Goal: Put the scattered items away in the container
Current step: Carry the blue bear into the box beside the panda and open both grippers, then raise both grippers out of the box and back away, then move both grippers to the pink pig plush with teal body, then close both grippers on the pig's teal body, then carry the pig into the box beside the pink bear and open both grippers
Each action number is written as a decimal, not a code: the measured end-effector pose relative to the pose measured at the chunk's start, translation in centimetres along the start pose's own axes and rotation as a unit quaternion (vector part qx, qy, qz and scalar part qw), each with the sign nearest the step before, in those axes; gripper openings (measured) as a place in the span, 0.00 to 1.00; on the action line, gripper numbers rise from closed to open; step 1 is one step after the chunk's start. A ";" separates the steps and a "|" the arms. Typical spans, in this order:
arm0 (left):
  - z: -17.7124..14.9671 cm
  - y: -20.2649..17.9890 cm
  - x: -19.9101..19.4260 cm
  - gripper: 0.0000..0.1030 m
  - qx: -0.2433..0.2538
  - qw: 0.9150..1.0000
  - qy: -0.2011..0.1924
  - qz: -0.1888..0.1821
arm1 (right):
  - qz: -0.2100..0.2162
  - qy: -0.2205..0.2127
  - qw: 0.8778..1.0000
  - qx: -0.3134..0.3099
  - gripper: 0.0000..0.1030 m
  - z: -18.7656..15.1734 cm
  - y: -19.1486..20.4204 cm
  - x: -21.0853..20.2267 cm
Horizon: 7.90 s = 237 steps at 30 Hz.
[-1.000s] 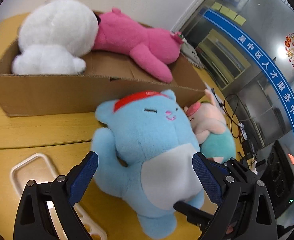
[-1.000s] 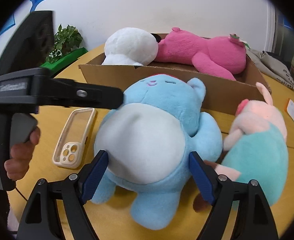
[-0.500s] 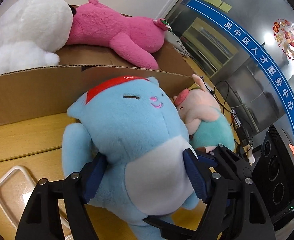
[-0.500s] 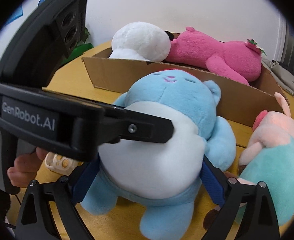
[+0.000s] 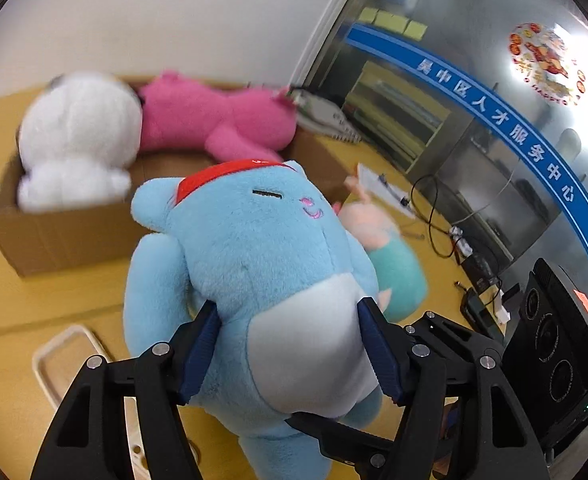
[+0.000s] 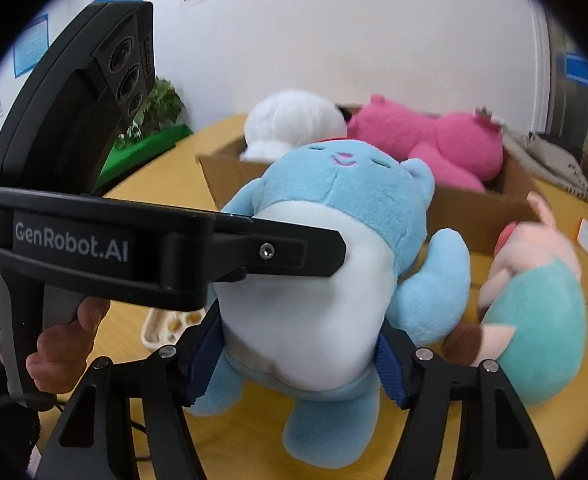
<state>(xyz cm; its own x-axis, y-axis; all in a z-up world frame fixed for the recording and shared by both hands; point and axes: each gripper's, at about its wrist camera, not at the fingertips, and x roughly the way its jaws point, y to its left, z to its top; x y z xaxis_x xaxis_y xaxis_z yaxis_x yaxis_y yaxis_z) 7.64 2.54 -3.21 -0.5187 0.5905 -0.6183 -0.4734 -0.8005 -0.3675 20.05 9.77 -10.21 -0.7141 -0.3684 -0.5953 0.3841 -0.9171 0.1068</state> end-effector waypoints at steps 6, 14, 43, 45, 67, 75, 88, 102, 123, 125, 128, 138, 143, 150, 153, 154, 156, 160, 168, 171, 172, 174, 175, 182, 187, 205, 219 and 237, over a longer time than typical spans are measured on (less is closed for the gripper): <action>9.7 -1.6 -2.6 0.70 0.075 0.995 -0.063 0.020 | -0.009 -0.094 0.995 -0.039 0.65 7.8 -0.8 -2.6; 18.3 4.8 4.1 0.70 0.041 0.998 -0.041 0.035 | 0.003 -0.094 0.995 -0.015 0.65 16.8 -6.8 4.4; 12.3 11.7 16.7 0.76 0.024 0.990 0.116 0.080 | -0.030 0.077 0.994 0.073 0.38 16.7 -17.1 11.7; 12.1 11.1 15.5 0.75 0.017 0.992 0.091 0.081 | -0.034 0.119 0.991 0.056 0.37 16.2 -16.2 14.2; 3.2 10.3 8.8 0.79 -0.053 0.990 0.095 0.091 | -0.105 0.109 0.987 0.063 0.66 8.3 -11.2 10.2; 2.3 4.5 -0.2 1.00 -0.076 0.980 -0.054 0.177 | -0.130 0.042 0.989 0.063 0.82 7.4 -7.9 3.9; -2.6 -3.8 -7.9 1.00 -0.066 0.962 -0.128 0.234 | -0.164 -0.028 0.986 0.022 0.83 6.4 -5.5 -4.9; -3.7 -6.3 -8.8 1.00 -0.045 0.967 -0.126 0.218 | -0.152 -0.037 0.988 0.019 0.83 5.4 -4.7 -7.2; -3.8 -6.2 -6.9 1.00 -0.047 0.975 -0.103 0.189 | -0.132 -0.030 0.990 0.033 0.83 4.6 -6.0 -6.7; -3.8 -6.1 -6.6 1.00 -0.047 0.976 -0.100 0.188 | -0.129 -0.032 0.990 0.041 0.83 4.3 -6.7 -6.9; -3.9 -6.1 -6.1 1.00 -0.046 0.978 -0.093 0.182 | -0.128 -0.034 0.990 0.056 0.83 3.7 -8.0 -7.4; -4.6 -5.6 -3.8 1.00 -0.053 0.985 -0.058 0.152 | -0.183 0.038 0.976 0.111 0.83 -0.2 -15.6 -5.5; -4.9 -5.6 -3.0 1.00 -0.047 0.987 -0.041 0.146 | -0.096 0.071 0.978 0.171 0.86 -2.1 -17.8 -2.5; -4.9 -4.7 -3.0 1.00 -0.053 0.988 -0.035 0.139 | -0.049 0.095 0.992 0.071 0.77 -2.4 -12.3 -0.9; -4.6 -4.1 -3.2 1.00 -0.062 0.988 -0.038 0.134 | -0.058 0.092 0.994 0.015 0.75 -2.6 -10.1 -1.3; -4.4 -3.9 -3.3 1.00 -0.064 0.989 -0.041 0.130 | -0.058 0.091 0.994 -0.003 0.74 -2.8 -9.5 -1.5; -4.0 -3.8 -3.4 1.00 -0.063 0.990 -0.049 0.115 | -0.061 0.086 0.994 -0.034 0.73 -3.4 -8.2 -1.8; -2.9 -4.1 -2.7 1.00 -0.053 0.995 -0.059 0.067 | -0.074 0.072 0.990 -0.098 0.72 -4.7 -5.6 -2.6; -2.2 -4.4 4.5 0.93 -0.014 0.998 0.028 0.052 | -0.058 0.059 0.982 -0.172 0.72 -5.7 -2.2 -2.9; -2.4 -4.0 5.3 0.70 -0.036 0.998 0.038 0.027 | -0.049 0.059 0.982 -0.170 0.72 -5.8 -2.4 -3.1; -2.4 -4.1 5.3 0.64 -0.034 0.998 0.041 0.013 | -0.045 0.057 0.984 -0.165 0.72 -5.8 -2.6 -3.2; -2.3 -5.0 5.3 0.45 -0.018 0.999 0.046 0.008 | -0.041 0.054 0.985 -0.160 0.72 -5.8 -2.8 -3.2; -2.3 -5.5 5.3 0.45 -0.008 0.999 0.050 0.014 | -0.039 0.052 0.985 -0.157 0.72 -5.8 -2.9 -3.2; -1.0 -7.3 4.7 0.38 0.009 0.999 0.052 0.003 | -0.005 0.012 0.994 -0.109 0.65 -5.5 -4.2 -4.5; 1.9 -9.7 3.4 0.36 0.047 0.999 0.025 -0.008 | -0.025 -0.042 0.993 -0.110 0.65 -4.2 -4.8 -6.3; 21.7 -7.1 20.2 0.36 0.104 0.989 0.086 0.052 | -0.045 -0.048 0.996 -0.066 0.65 12.1 -17.9 3.2; 18.4 -7.8 25.7 0.39 0.121 0.984 0.131 0.017 | -0.078 0.001 0.996 -0.050 0.71 9.2 -18.5 0.7; 15.6 -8.6 21.4 0.55 0.106 0.986 0.106 0.074 | -0.077 0.083 0.993 0.023 0.42 8.0 -21.0 6.0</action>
<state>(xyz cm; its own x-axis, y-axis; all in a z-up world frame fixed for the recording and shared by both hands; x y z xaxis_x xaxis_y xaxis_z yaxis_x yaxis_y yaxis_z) -10.48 23.68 -2.47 -0.4436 0.4155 -0.7941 -0.5532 -0.8241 -0.1222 3.00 25.62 -9.64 -0.6547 -0.1968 -0.7298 0.2477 -0.9681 0.0387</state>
